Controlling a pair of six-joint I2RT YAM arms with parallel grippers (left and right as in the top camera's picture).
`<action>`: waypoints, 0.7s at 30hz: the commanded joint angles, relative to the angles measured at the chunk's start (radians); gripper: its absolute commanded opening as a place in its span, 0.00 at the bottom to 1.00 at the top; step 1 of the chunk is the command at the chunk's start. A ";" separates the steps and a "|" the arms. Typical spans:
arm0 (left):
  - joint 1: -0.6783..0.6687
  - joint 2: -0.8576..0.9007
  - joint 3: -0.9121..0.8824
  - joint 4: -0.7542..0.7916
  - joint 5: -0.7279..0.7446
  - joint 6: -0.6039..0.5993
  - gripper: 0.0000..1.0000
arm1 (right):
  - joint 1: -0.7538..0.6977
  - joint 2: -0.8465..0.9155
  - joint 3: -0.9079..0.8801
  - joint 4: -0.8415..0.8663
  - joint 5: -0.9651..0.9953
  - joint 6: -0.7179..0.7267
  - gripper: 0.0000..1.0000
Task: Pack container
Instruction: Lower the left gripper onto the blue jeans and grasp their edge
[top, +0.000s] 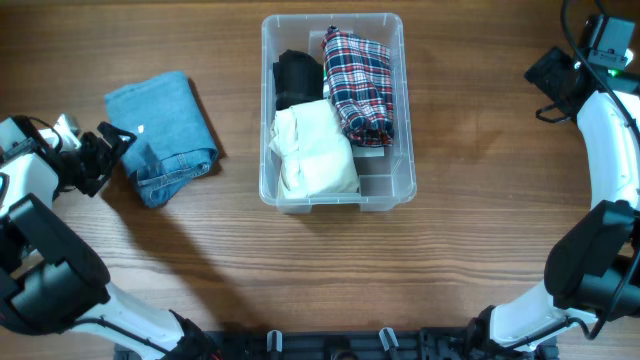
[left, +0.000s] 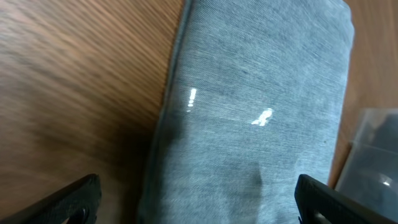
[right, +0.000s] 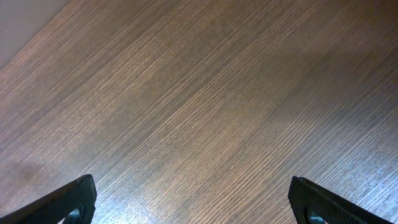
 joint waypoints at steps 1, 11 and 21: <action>0.003 0.048 0.018 0.011 0.104 0.026 1.00 | 0.002 0.012 -0.001 0.003 0.006 0.015 1.00; 0.003 0.091 0.018 0.030 0.104 0.026 1.00 | 0.002 0.012 -0.001 0.003 0.006 0.015 1.00; 0.000 0.188 0.018 0.055 0.176 0.025 1.00 | 0.003 0.012 -0.001 0.003 0.006 0.015 1.00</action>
